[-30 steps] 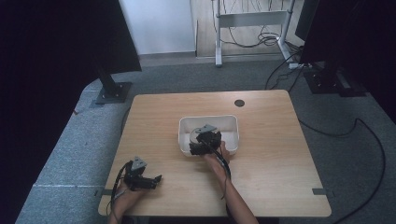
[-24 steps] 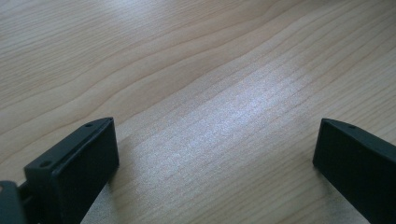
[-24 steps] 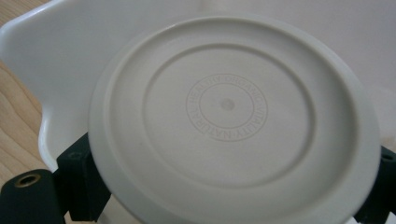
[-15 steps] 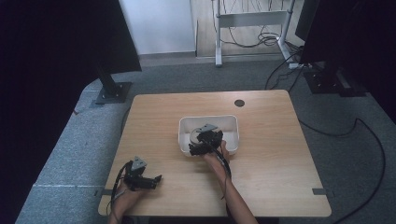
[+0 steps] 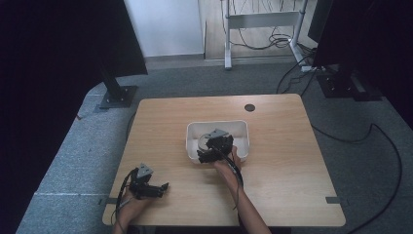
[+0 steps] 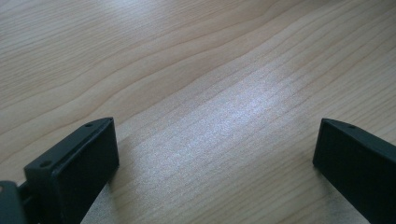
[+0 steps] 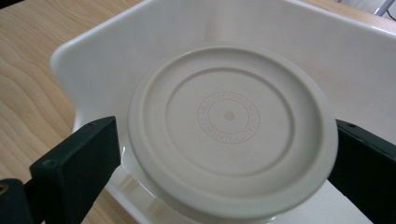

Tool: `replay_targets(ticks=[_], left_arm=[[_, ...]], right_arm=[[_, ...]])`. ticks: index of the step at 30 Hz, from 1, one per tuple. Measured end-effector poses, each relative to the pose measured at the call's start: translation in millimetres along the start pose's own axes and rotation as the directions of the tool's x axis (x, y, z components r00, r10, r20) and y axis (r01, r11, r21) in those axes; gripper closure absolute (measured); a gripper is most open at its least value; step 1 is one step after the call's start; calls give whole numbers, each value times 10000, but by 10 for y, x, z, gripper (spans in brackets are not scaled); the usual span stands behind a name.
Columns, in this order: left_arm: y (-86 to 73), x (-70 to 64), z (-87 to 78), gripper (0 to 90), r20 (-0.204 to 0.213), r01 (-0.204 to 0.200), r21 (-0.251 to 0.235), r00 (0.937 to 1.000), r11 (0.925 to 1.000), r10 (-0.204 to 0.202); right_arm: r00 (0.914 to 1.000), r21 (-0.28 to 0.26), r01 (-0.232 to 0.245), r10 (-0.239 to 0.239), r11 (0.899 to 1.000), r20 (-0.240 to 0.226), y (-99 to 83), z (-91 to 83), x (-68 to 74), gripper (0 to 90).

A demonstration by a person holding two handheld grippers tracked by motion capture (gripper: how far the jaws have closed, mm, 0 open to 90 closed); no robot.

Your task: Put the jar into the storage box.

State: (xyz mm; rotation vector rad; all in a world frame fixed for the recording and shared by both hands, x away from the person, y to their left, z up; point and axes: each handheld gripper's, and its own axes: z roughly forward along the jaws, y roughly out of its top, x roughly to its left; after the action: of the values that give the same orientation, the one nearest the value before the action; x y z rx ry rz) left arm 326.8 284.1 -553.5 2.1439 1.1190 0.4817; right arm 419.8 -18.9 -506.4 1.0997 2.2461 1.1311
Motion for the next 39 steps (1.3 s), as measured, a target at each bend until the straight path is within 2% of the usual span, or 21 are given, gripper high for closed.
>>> replay_targets(ticks=[5, 13, 39], left_arm=[[0, 0, 0, 0, 1, 2, -4, 10000, 10000, -2], [0, -1, 0, 0, 0, 5, -2, 10000, 10000, -5], [1, -8, 3, 0, -43, 54, -25, 10000, 10000, -54]], right_arm=[[9997, -99, 156, -158, 9998, -195, -23, -68, -18, 11], [9993, -315, 293, -301, 9991, -234, -48, -198, -27, 16], [9930, -482, 944, -975, 9944, -660, -158, -588, -60, 28]])
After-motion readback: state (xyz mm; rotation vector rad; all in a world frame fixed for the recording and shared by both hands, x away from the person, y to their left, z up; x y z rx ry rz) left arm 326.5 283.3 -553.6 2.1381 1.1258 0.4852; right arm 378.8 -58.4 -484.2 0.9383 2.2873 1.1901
